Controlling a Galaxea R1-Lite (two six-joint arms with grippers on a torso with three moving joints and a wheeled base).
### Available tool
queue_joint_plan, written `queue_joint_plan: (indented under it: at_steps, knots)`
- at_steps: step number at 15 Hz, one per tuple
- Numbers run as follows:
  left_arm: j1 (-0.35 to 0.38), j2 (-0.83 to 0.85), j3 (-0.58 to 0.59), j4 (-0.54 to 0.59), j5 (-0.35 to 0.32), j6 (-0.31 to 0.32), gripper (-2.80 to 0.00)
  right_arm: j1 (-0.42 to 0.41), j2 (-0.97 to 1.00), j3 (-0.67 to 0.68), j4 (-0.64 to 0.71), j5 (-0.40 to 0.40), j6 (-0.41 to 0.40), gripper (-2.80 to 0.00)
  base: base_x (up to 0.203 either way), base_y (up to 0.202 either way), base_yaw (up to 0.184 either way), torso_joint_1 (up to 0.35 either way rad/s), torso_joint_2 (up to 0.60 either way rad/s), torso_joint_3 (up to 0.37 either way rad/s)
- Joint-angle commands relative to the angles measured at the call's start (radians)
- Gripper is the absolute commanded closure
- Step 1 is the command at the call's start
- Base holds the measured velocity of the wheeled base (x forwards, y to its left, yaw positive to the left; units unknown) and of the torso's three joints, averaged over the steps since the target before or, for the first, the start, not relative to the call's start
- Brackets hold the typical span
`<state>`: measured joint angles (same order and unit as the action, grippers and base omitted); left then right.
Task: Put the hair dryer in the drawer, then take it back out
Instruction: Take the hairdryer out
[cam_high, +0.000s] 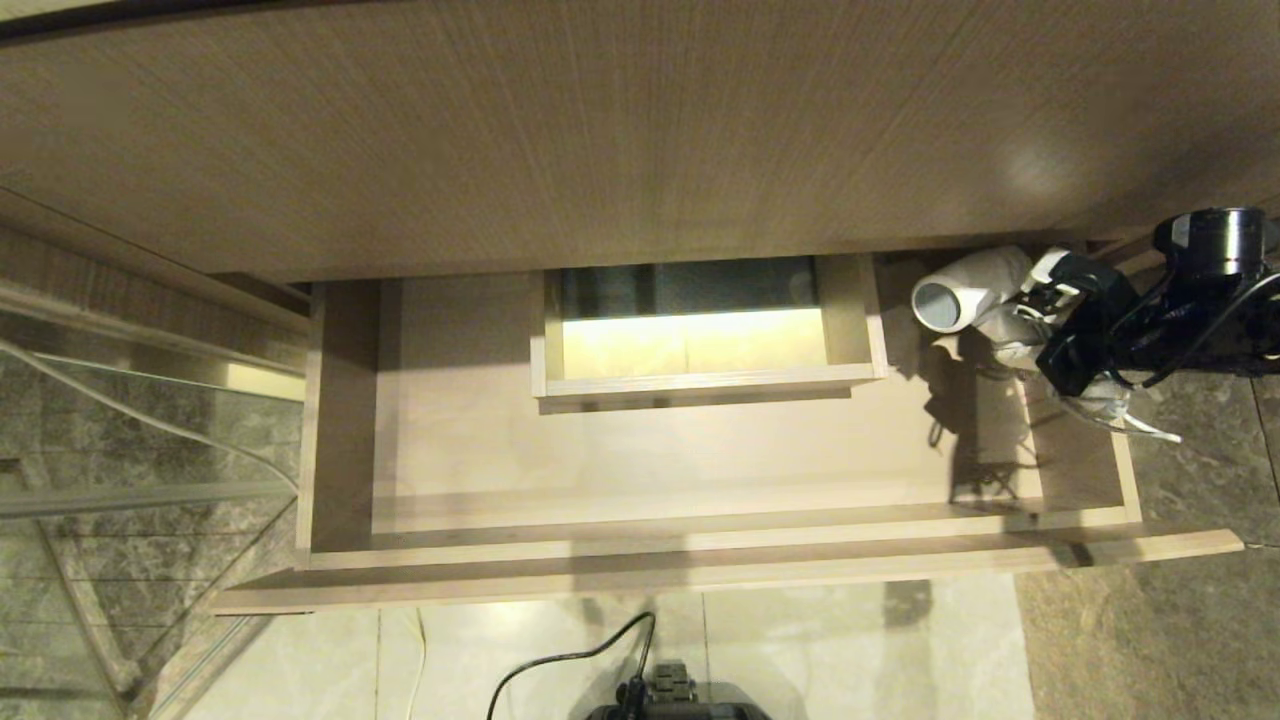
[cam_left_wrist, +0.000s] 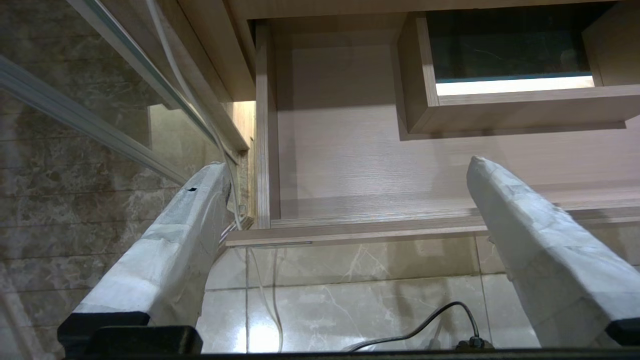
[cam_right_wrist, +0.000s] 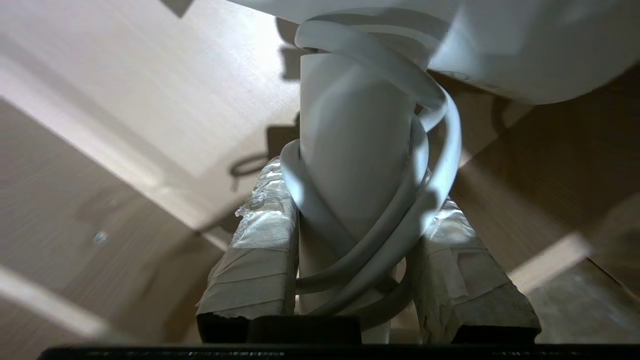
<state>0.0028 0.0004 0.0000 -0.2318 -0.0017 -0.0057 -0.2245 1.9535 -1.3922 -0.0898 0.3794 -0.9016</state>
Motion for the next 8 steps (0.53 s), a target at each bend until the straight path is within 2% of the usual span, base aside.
queue_joint_plan:
  at_steps: [1,8]
  knots:
    - [0.0,0.0,0.04,-0.001,0.0,0.0,-2.8,0.001,-0.094,0.064,-0.009,0.003,-0.013,0.0,0.0,0.0,0.0,0.0,0.0,0.0]
    - [0.0,0.0,0.04,-0.001,0.0,0.0,-2.8,0.002,-0.35,0.312,-0.005,0.002,-0.054,0.0,0.0,0.0,0.0,0.0,0.0,0.0]
